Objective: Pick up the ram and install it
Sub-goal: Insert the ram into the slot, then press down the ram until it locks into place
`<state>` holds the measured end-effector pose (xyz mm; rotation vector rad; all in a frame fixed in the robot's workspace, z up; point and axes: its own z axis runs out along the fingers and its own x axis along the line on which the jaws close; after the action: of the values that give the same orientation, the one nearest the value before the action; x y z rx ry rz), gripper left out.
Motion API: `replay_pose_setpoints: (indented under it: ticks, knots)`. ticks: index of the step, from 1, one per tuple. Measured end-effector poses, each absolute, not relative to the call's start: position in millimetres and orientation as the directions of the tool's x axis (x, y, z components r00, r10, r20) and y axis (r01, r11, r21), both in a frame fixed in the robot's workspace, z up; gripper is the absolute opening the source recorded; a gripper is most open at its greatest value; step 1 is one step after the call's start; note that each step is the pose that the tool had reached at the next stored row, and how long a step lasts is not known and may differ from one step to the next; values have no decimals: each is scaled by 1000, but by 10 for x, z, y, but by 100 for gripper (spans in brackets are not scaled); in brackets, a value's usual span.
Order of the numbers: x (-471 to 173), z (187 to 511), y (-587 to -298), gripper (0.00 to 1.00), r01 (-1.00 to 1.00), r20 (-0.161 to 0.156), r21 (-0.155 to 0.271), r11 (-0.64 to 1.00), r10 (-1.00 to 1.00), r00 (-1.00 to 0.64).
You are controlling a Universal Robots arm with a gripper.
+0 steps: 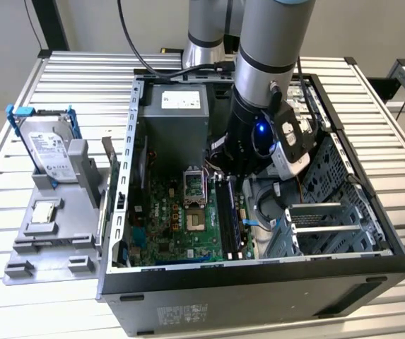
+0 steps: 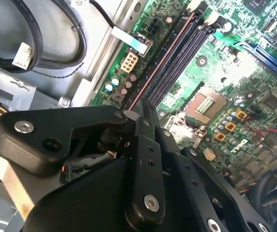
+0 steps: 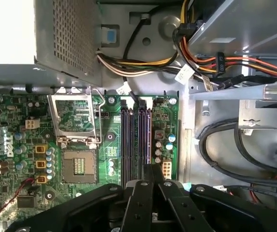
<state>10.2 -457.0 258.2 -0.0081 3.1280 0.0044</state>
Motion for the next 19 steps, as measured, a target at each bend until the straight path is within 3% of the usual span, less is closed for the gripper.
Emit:
replay_pose_setpoints:
  ticks: [19]
  knots:
    - [102,2583,-4570,0,-334,-14,2,943,-334,-943]
